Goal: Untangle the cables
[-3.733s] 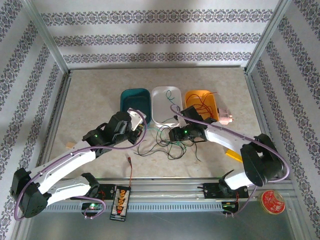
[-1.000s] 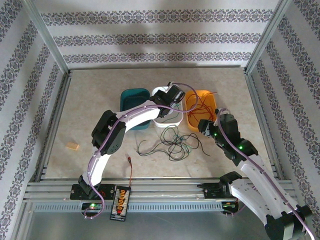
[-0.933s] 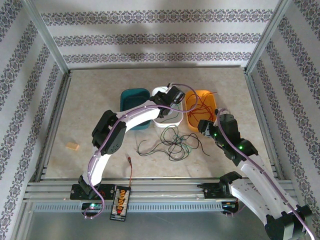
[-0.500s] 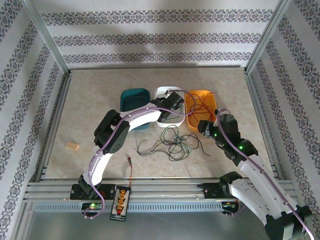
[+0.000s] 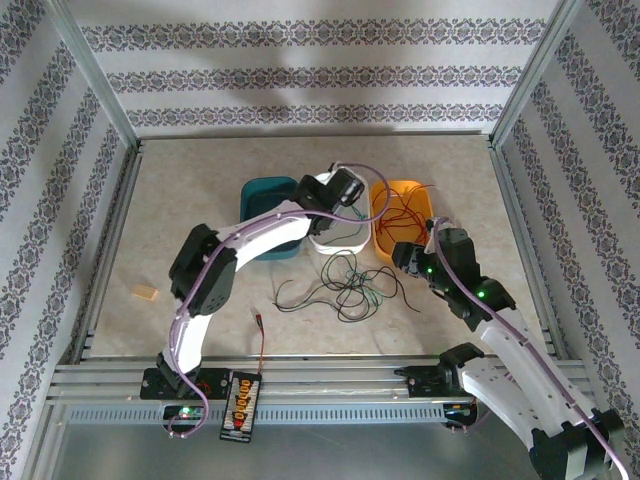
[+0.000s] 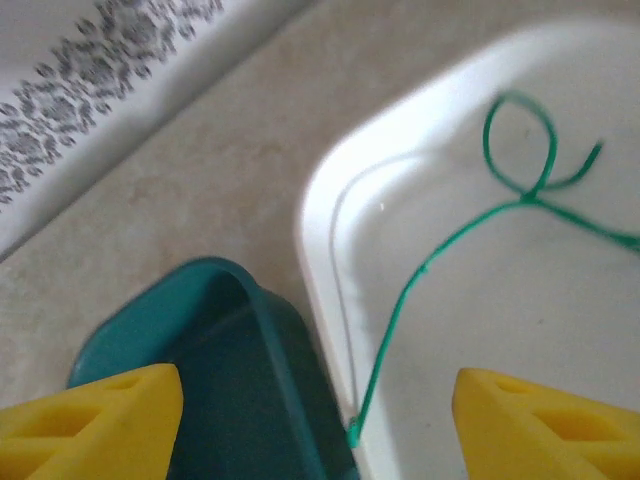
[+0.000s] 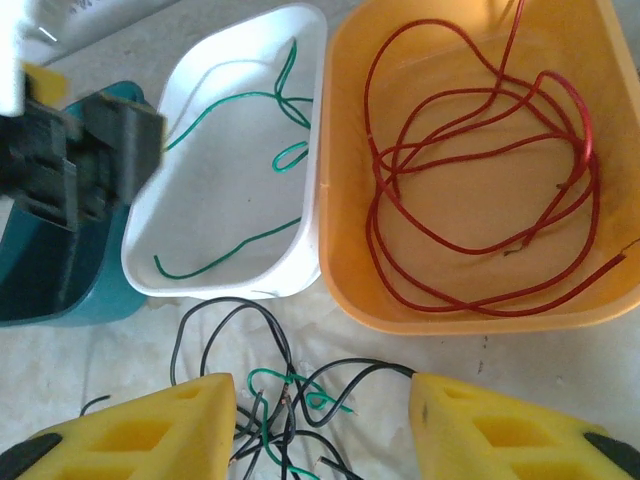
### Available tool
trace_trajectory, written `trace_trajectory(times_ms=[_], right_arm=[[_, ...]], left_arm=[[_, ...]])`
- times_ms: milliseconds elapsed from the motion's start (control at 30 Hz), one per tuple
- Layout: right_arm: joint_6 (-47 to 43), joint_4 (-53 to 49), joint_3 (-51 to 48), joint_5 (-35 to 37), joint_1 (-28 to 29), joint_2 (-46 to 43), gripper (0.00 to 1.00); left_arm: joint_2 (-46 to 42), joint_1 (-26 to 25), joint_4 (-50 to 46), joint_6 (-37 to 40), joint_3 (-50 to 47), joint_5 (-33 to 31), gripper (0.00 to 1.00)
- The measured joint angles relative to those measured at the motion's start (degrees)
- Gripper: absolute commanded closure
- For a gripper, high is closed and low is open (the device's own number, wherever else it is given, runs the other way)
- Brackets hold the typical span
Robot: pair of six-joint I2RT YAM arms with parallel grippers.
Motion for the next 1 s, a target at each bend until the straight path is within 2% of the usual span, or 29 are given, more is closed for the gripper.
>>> trace_trajectory(times_ms=[167,333,500,700,800,1000], right_arm=[[-2.05,-0.17,0.0,-1.6,4.31,3.5,0.51],[-4.26,-0.87,0.37,-1.75,8.63,8.26,0.52],[-5.18,-1.07,1.64,-1.44,9.53,11.45,0.52],[-5.16,-1.09,2.03,-0.2,9.53,11.67,0.52],[-5.16,-1.31,2.03,0.5,9.53,11.04,0.52],[-5.16,-1.81,2.03,1.33,9.51,9.84,0.52]], left_arm=[[-11.74,0.0,5.25,-0.85,-7.93,5.55,0.23],[-16.39,0.04,5.97,-5.05,-13.42,10.6,0.29],[-15.21,2.4,5.86,-12.07,-16.09,17.68,0.34],[-10.38,9.49,5.9,-20.11,-14.53,23.69,0.41],[-6.54,11.23,5.86,-21.88,-11.61,24.96,0.5],[-1.51,11.15,5.84,-22.86,-6.62,26.01,0.7]])
